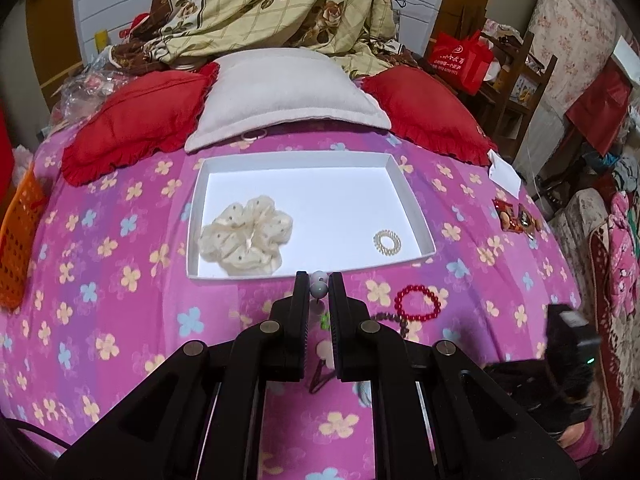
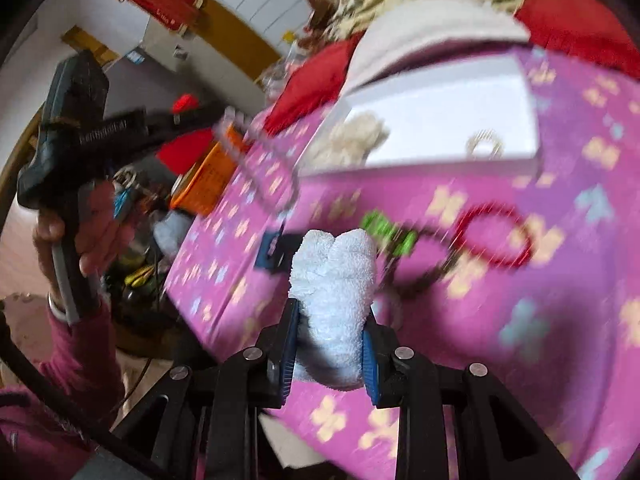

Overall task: Organize jewelry
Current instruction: 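Carry the pearl bracelet toward the tray with the left gripper while the right gripper grasps the white fuzzy item, then lower the pearl bracelet and fuzzy hair tie into the tray, opening both grippers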

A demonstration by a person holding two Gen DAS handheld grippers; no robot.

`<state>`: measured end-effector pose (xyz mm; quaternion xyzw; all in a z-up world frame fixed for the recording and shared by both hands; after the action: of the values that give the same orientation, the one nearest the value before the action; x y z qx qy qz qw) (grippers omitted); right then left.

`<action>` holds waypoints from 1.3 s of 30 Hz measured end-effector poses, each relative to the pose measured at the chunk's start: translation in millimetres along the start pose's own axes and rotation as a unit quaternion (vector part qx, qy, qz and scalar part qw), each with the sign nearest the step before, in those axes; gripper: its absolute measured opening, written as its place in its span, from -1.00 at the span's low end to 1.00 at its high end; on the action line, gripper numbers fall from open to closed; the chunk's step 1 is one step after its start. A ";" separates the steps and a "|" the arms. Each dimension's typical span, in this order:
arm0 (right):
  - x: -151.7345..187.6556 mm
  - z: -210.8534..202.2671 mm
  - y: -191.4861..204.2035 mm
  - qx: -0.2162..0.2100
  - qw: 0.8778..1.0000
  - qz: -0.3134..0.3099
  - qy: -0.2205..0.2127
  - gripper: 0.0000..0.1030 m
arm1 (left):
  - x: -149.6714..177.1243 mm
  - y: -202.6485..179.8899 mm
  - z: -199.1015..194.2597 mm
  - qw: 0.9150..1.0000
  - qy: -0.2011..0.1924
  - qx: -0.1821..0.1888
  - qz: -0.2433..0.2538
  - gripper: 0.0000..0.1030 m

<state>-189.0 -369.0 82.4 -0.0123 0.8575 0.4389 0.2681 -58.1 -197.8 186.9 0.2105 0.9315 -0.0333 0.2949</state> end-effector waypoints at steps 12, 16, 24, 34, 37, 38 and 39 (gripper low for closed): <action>-86.5 -19.2 -32.5 0.111 0.990 -0.011 -0.087 -0.48 | -40.1 -40.7 49.3 1.000 0.001 -0.008 0.008 -0.84; -115.0 -7.5 -55.8 0.142 0.986 -0.002 -0.086 -0.47 | -53.2 -51.2 82.2 1.000 0.008 0.004 -0.004 -0.84; -152.6 34.6 -94.2 0.196 0.979 -0.026 -0.050 -0.47 | -45.6 -21.6 154.8 0.997 0.051 -0.031 -0.042 -0.84; -170.4 76.4 -117.8 0.255 0.965 -0.058 -0.010 -0.47 | -40.5 15.1 191.9 0.992 0.071 -0.038 -0.102 -0.84; -168.2 83.1 -120.8 0.267 0.961 -0.071 0.000 -0.46 | -35.7 13.0 191.3 0.992 0.068 -0.030 -0.103 -0.84; -167.8 83.6 -120.8 0.270 0.960 -0.076 0.000 -0.45 | -34.3 12.7 190.8 0.992 0.066 -0.031 -0.103 -0.78; -167.8 83.7 -121.1 0.270 0.960 -0.076 0.002 -0.40 | -32.5 11.2 189.6 0.992 0.062 -0.032 -0.102 -0.63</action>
<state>23.2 -415.8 31.6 -0.0058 0.9412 0.1690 0.2924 72.0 -235.0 49.8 0.1062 0.9652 -0.0204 0.2381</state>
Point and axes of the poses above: each gripper's, at about its wrist camera, not at the fingertips, and z roughly the way its jaws point, y to its left, x to its underside, the point moved 1 cm from there along z, roughly the way its jaws point, and after that the axes turned 13 degrees about -x, right-handed, at the moved point
